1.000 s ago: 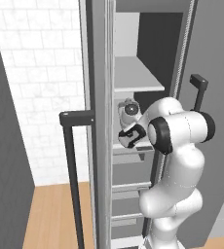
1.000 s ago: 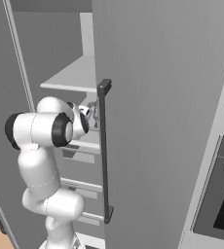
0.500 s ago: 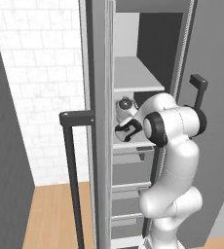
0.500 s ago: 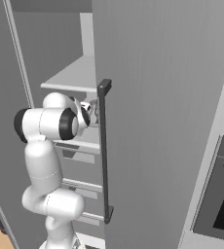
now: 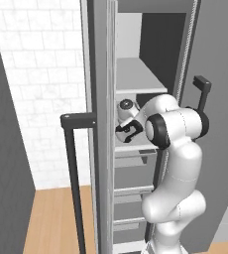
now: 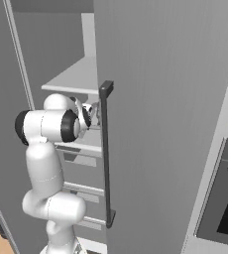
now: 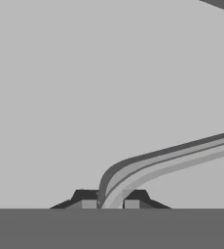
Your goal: Take the meat container that has the fish and place it on the second highest rack of the freezer. Then take the vegetable container that has the corns and place it on the highest rack of the freezer.
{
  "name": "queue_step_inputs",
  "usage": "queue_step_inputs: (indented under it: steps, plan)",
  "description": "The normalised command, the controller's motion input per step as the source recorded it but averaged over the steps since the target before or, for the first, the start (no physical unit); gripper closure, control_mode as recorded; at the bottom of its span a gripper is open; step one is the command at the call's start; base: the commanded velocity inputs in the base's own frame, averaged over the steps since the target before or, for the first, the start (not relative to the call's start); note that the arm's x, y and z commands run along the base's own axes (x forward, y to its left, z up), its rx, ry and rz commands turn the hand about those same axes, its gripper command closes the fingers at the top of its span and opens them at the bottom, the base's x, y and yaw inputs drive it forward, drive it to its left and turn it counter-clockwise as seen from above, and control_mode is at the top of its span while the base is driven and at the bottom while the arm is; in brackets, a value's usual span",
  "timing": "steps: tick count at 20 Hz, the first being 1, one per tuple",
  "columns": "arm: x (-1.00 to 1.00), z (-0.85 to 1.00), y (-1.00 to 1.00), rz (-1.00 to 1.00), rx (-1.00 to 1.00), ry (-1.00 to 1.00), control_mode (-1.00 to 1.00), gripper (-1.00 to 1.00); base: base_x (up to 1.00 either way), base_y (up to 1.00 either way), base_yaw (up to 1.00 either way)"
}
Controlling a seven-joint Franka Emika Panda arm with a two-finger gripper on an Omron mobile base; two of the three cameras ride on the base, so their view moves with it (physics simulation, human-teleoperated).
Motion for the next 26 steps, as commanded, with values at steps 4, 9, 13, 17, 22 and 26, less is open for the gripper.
queue_step_inputs:
  steps: [4,9,13,17,22,26]
  plan:
    - [0.00,0.00,0.00,0.00,0.00,0.00,-1.00,-1.00,0.00,0.00,0.00]
    - [0.00,0.00,0.00,0.00,0.00,0.00,-1.00,-1.00,0.00,0.00,0.00]
    - [-0.11,0.00,0.00,0.00,0.00,-0.02,-1.00,-1.00,0.00,0.00,0.00]
    - [-0.86,0.00,0.00,0.00,0.00,-0.22,-1.00,-1.00,0.00,0.00,0.00]
    - [-0.82,0.19,0.00,-0.01,0.00,-0.21,-1.00,-1.00,0.00,0.00,0.00]
    - [-0.22,0.91,-0.05,-0.07,0.00,-0.01,-1.00,-1.00,0.00,0.00,0.00]
